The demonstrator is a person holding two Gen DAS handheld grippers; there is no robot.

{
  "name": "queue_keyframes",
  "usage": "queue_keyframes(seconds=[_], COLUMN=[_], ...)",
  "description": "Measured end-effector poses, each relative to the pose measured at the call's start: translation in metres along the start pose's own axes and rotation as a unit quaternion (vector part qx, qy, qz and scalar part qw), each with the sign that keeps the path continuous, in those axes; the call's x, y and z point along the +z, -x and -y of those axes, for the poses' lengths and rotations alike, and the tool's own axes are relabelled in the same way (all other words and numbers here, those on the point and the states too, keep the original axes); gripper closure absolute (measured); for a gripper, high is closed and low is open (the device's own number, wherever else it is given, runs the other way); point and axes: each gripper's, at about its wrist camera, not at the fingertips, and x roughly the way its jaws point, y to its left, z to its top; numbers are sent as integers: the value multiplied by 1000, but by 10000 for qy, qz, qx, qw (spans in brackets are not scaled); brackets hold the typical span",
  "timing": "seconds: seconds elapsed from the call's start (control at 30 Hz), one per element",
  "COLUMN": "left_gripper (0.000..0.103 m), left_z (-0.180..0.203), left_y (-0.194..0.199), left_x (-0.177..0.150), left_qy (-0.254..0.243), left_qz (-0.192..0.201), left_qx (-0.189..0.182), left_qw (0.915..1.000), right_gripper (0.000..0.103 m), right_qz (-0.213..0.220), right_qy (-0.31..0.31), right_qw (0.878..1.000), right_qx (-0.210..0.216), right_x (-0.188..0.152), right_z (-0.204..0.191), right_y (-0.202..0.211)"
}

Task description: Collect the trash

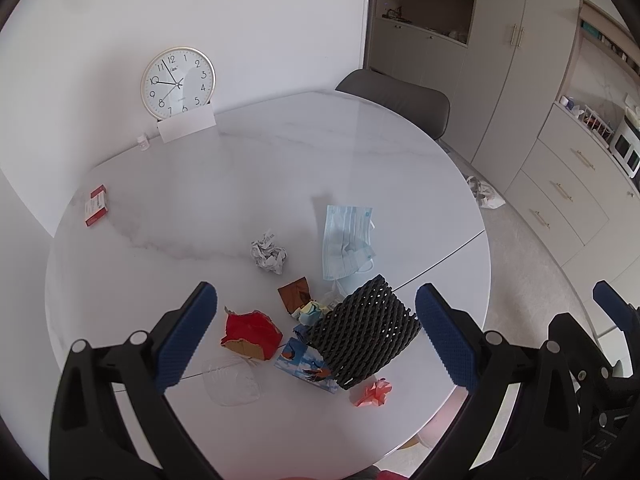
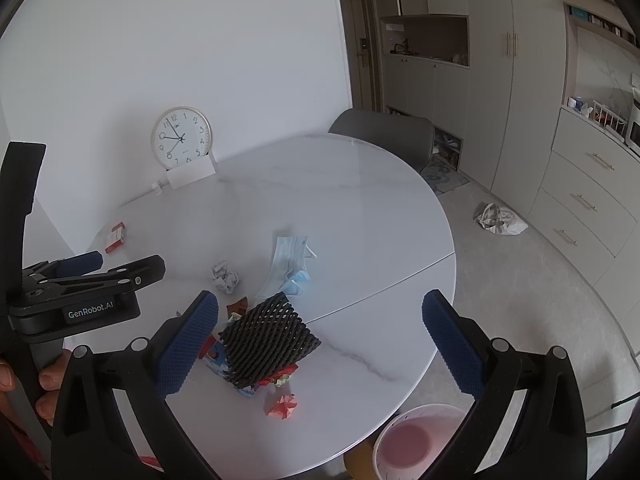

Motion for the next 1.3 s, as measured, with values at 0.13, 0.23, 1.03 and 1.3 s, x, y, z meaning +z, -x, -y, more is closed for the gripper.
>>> queue_keyframes(seconds=[0.13, 0.23, 1.03, 1.3], left_gripper=[8, 8, 8, 8], left_z=[0, 1, 2, 3], left_y=[0, 0, 0, 0], left_x=[0, 0, -2, -1], left_qy=[-5, -22, -73, -75], left_qz=[1, -1, -13, -13], left_qx=[6, 9, 14, 17], left_qw=[10000, 10000, 10000, 10000], right_gripper=[2, 2, 2, 2], right_qz=[0, 0, -9, -9], right_qy=[-4, 1, -17, -8], right_qw=[10000, 10000, 10000, 10000], right_qx=[-12, -14, -16, -17], right_x=[0, 0, 1, 1], right_z=[0, 0, 3, 3], right_y=[0, 0, -1, -1])
